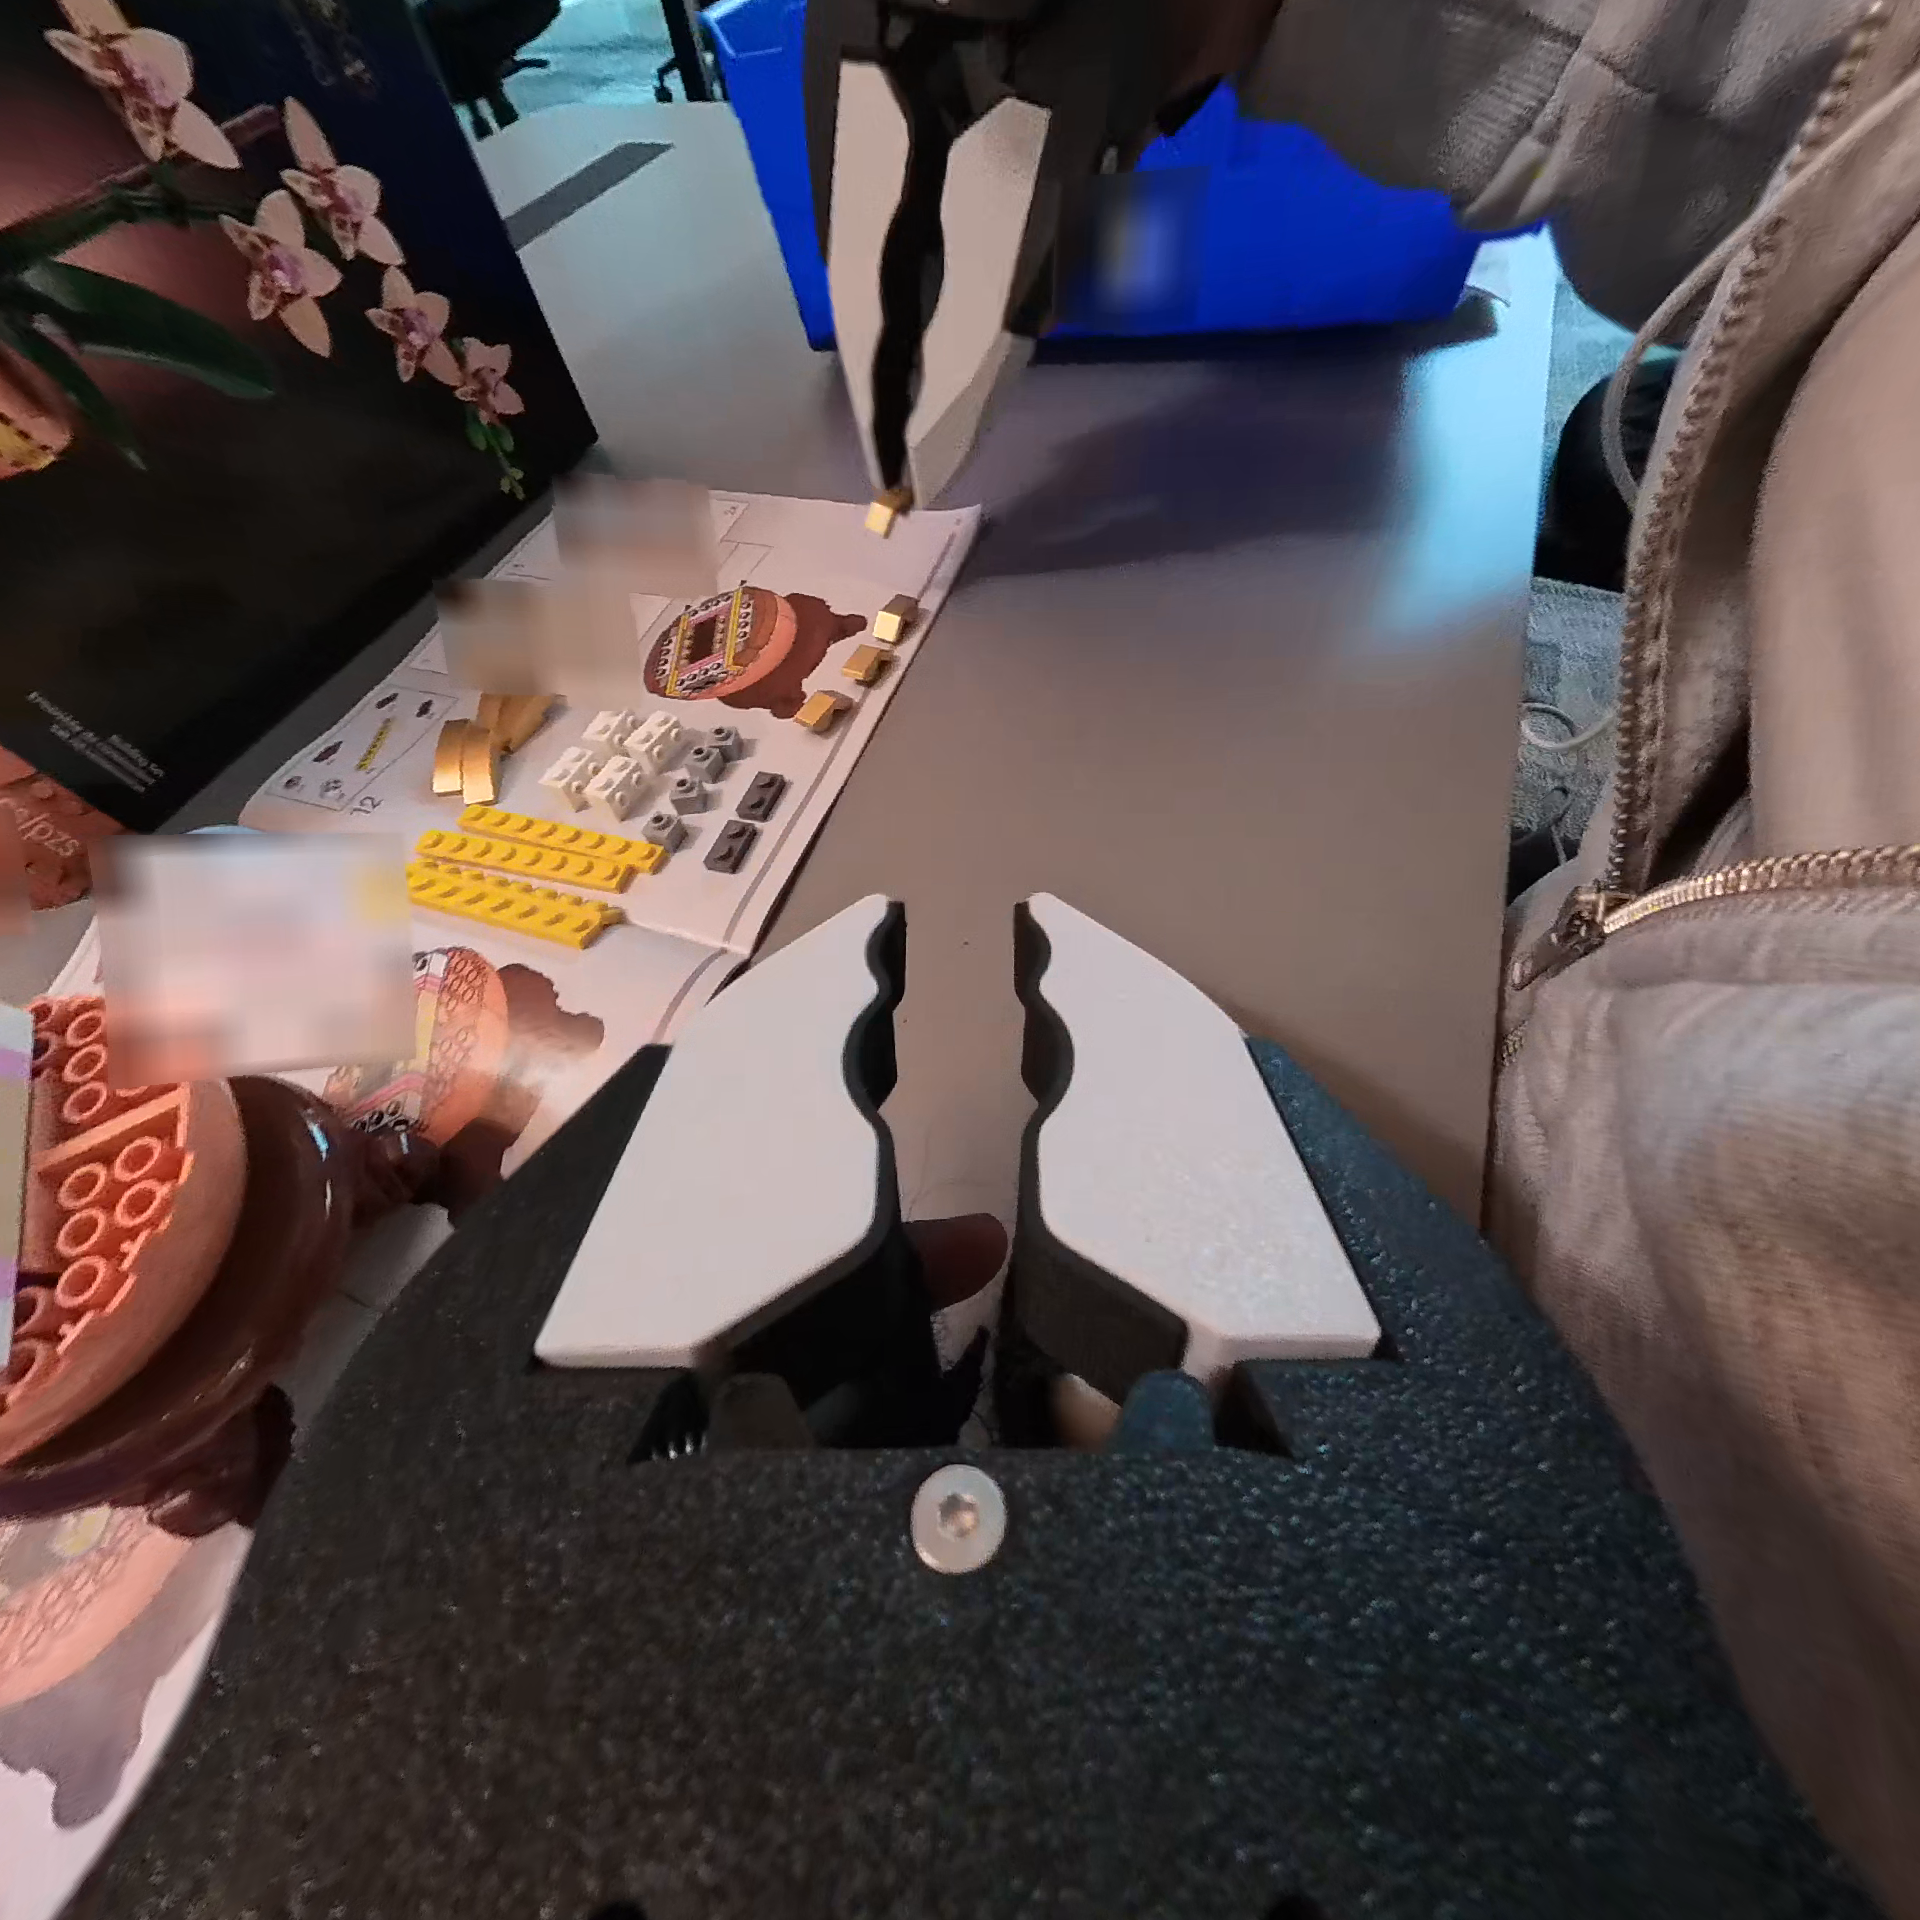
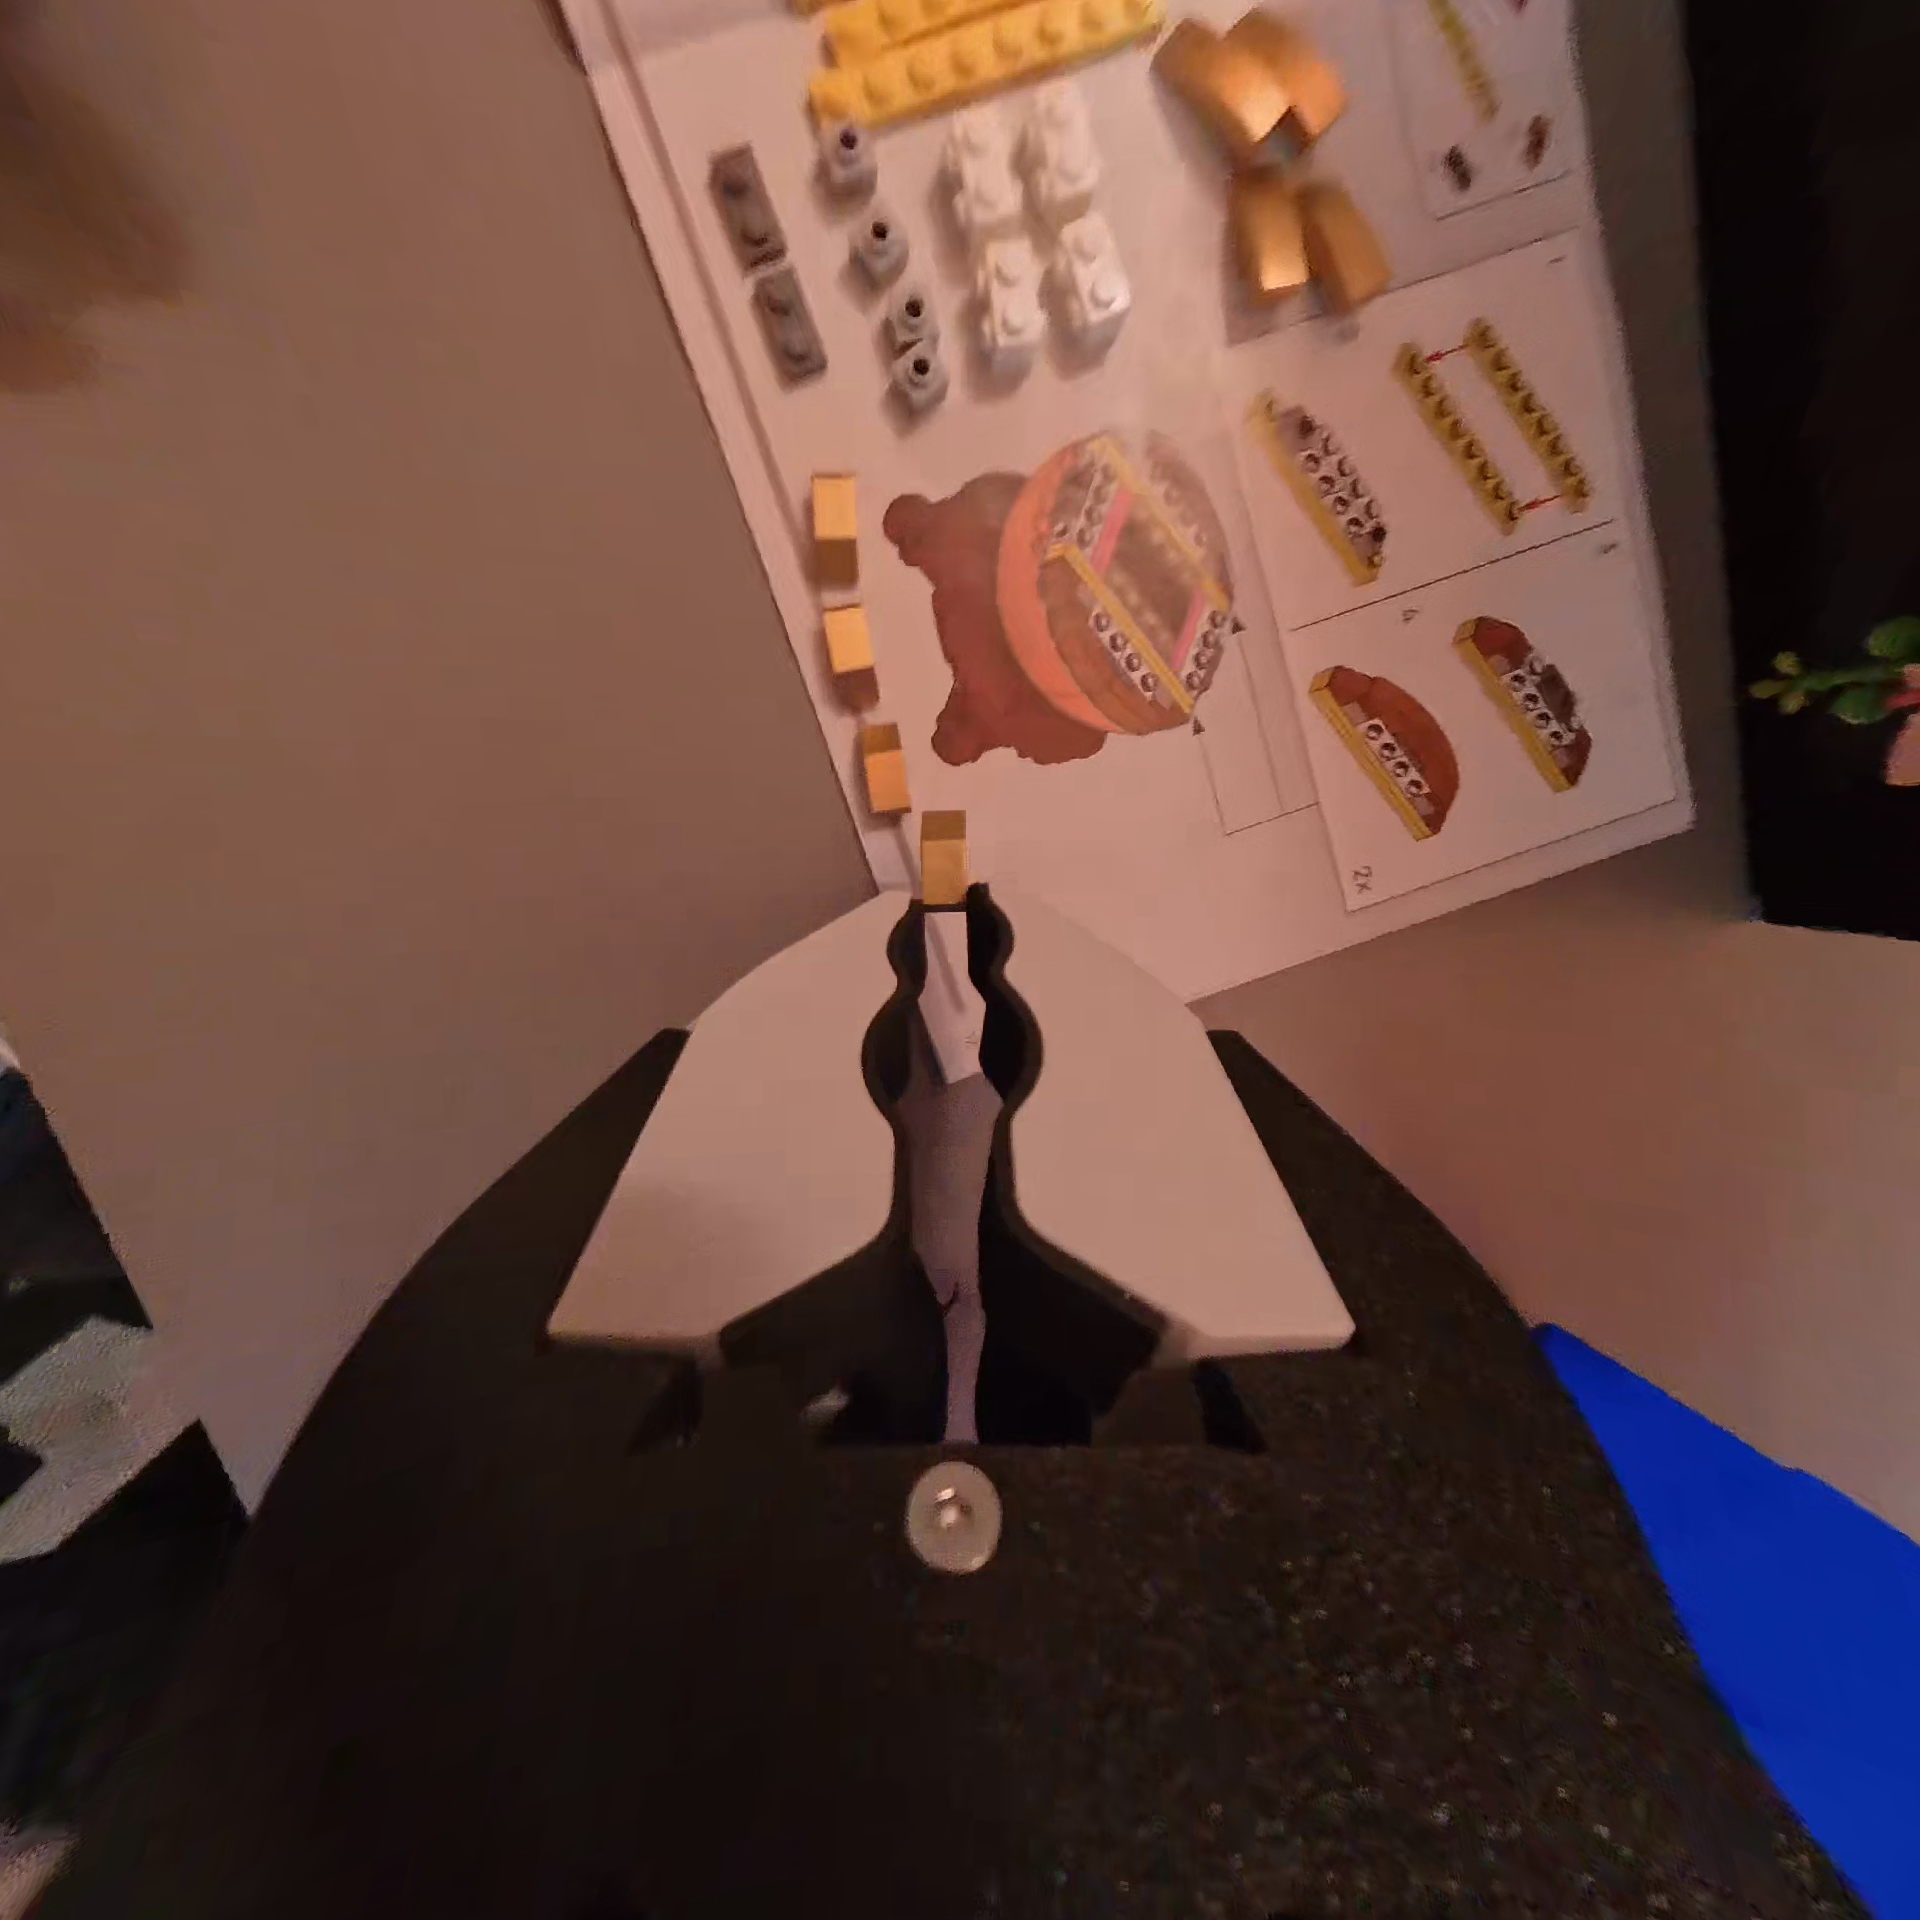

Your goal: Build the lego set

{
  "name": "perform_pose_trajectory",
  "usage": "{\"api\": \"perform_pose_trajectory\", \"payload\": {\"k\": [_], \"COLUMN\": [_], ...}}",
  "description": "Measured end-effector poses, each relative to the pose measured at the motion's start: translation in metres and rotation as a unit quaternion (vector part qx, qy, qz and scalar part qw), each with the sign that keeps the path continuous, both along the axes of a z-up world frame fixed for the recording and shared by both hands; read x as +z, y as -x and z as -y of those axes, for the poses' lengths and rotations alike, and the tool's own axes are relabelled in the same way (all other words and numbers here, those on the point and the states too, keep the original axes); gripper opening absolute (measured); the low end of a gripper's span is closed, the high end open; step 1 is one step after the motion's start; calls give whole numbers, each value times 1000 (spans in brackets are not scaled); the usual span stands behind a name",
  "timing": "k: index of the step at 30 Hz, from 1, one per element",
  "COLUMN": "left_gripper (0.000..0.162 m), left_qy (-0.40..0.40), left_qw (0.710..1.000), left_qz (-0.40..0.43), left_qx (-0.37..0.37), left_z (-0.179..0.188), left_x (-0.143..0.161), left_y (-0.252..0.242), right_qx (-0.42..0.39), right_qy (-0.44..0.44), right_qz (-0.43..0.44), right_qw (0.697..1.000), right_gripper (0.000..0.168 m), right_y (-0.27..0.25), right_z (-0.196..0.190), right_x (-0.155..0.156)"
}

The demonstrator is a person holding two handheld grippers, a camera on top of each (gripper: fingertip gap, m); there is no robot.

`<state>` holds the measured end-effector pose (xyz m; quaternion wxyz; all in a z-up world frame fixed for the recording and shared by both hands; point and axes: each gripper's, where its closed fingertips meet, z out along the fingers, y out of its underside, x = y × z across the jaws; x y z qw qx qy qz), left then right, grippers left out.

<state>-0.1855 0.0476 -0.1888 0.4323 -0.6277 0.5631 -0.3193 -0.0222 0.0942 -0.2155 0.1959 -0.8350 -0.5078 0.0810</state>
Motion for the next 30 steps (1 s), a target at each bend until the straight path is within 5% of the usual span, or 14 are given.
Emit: {"api": "perform_pose_trajectory", "payload": {"k": [14,19,21,23,25,26,28,30], "left_gripper": [25,42,51,60,64,64,64,63], "left_qy": [9,27,34,39,41,42,41,31], "left_qw": [999,998,995,991,985,983,979,977], "left_qz": [0,22,44,74,107,120,136,143], "left_qx": [37,61,85,109,128,133,143,154], "left_z": [-12,-22,-30,-40,-48,-51,-56,-61], "left_x": [-2,5,12,21,32,37,45,51], "left_y": [6,6,7,7,8,9,12,15], "right_qx": [21,-48,-102,-125,-121,-114,-129,-115], "right_qy": [33,-98,-294,-472,-566,-565,-536,-515], "right_qz": [22,-65,-145,-265,-330,-339,-338,-338], "right_qw": [999,992,939,832,746,743,763,779], "right_gripper": [15,19,13,12,27,38,91,111], "right_y": [-4,-3,-4,-5,-6,-2,6,20], "right_z": [2,-19,-43,-38,-21,-18,-24,-25], "right_x": [-20,21,79,147,185,188,184,178]}}
